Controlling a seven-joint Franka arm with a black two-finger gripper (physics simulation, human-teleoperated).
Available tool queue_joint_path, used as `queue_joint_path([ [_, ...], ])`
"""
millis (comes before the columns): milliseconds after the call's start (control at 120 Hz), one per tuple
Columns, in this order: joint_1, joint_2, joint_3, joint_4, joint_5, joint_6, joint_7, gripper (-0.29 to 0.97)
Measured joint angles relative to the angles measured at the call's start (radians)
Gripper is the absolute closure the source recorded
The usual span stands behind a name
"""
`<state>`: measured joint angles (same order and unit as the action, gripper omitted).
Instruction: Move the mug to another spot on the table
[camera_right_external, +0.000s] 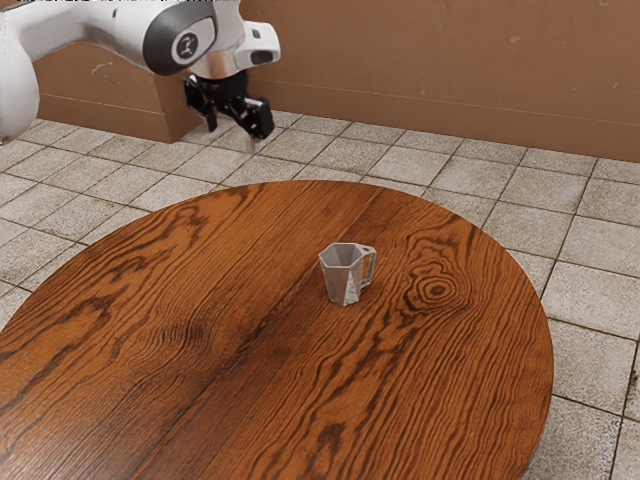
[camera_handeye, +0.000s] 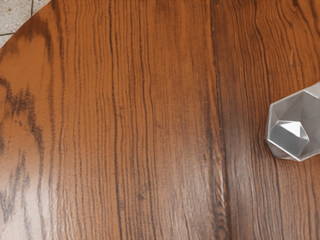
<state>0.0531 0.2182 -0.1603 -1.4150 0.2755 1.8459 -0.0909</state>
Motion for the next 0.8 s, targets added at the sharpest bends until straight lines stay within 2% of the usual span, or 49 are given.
queue_joint_path([
  [150,0.000,0.060,0.001,0.002,0.012,0.032,-0.018,0.00],
  [308,-0.046,0.134,-0.003,0.002,0.052,0.086,-0.033,0.00],
  [442,-0.058,0.223,-0.035,0.062,0.058,0.131,-0.043,0.00],
  [508,-0.045,0.257,-0.075,0.081,0.034,0.144,-0.047,0.00],
  [625,-0.022,0.403,-0.126,0.218,-0.017,0.157,-0.049,0.00],
  [800,0.006,0.568,-0.203,0.336,-0.036,0.165,-0.029,0.01],
])
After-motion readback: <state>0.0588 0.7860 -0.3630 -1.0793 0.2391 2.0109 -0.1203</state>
